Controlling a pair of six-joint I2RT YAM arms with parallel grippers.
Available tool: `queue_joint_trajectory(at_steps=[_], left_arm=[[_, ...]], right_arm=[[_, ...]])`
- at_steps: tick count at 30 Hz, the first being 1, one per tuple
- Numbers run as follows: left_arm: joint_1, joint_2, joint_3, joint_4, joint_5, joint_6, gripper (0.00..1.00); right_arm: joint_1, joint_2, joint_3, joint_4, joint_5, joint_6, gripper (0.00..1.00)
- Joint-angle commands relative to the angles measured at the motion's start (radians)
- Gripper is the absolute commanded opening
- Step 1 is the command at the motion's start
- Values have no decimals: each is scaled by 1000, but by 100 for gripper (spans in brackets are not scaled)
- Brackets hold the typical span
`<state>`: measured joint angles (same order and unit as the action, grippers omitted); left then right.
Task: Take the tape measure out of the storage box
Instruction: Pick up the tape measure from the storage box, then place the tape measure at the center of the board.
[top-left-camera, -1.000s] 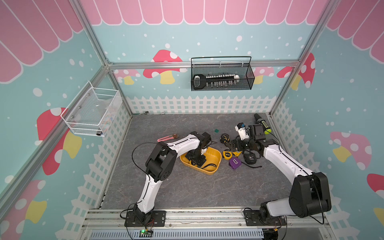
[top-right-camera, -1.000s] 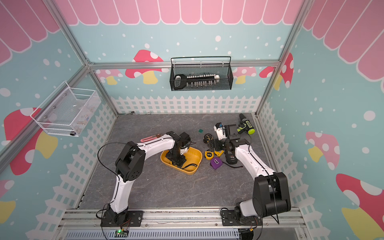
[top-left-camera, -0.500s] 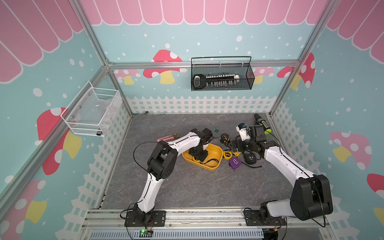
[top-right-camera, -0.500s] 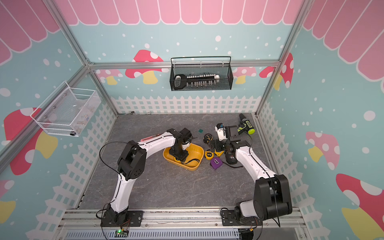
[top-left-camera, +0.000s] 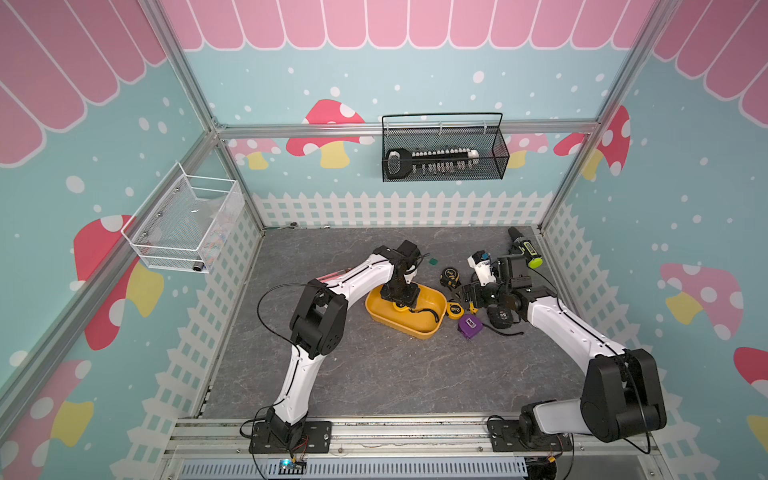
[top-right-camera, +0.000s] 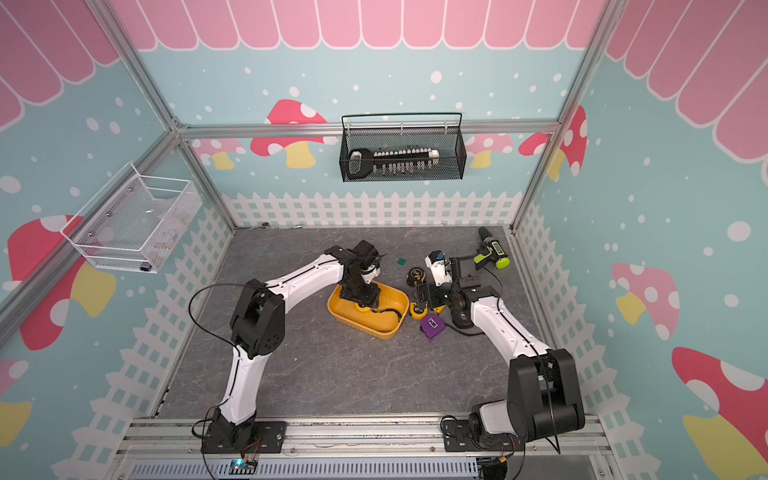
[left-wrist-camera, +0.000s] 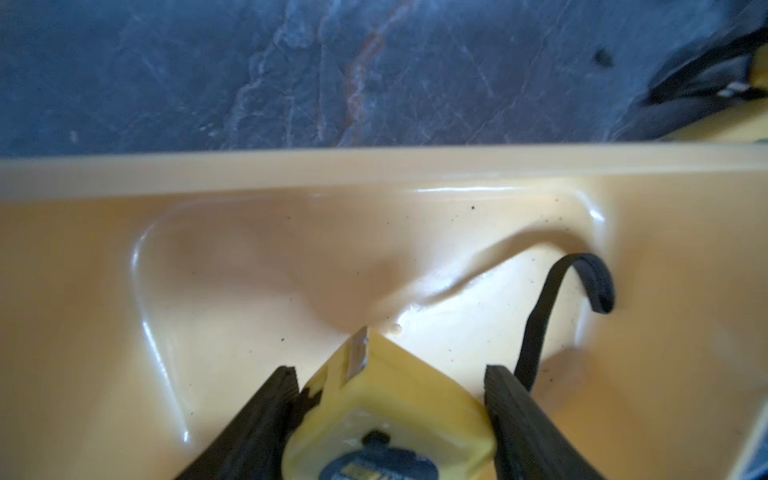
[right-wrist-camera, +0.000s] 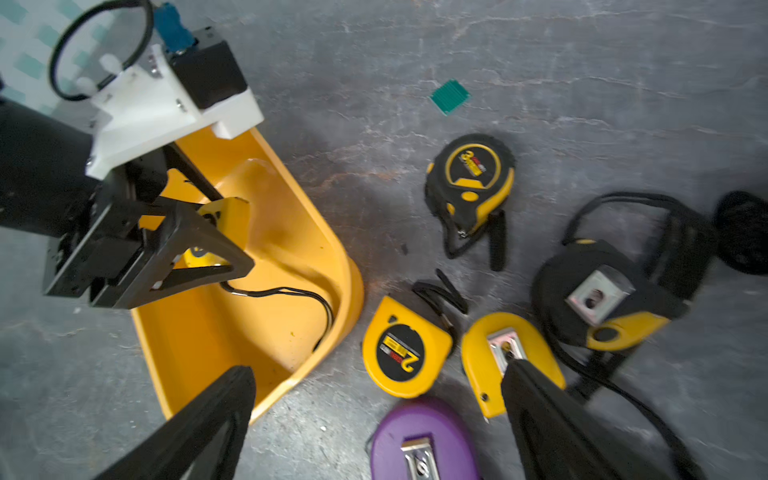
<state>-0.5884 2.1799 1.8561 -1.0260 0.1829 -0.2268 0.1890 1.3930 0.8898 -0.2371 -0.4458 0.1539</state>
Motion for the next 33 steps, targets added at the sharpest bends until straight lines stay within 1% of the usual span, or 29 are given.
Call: queue_joint_trajectory(at_steps=[1, 3, 6, 11, 14, 19, 23, 25, 33], left_arm=[[45, -101, 12, 43, 134, -115, 47], [64, -129, -9, 79, 194, -168, 47], [75, -167, -33, 140, 245, -241, 48], [77, -206, -85, 244, 330, -349, 48], [78, -226, -104, 250, 321, -362, 48], [78, -248, -139, 273, 311, -377, 48], [77, -265, -153, 297, 311, -402, 48], [77, -274, -162, 310, 312, -417, 48], [76, -298, -188, 337, 323, -448, 49]], right_arm=[[1, 21, -57, 156, -219, 72, 98], [7, 30, -96, 245, -283, 115, 98], [41, 41, -159, 423, -328, 212, 98], [142, 64, -204, 650, -257, 312, 98], [198, 86, -188, 721, -200, 333, 97], [228, 160, -139, 799, -174, 402, 96], [243, 222, -139, 913, -121, 493, 91], [249, 245, -137, 951, -87, 531, 86], [275, 330, -119, 1131, -33, 629, 67]])
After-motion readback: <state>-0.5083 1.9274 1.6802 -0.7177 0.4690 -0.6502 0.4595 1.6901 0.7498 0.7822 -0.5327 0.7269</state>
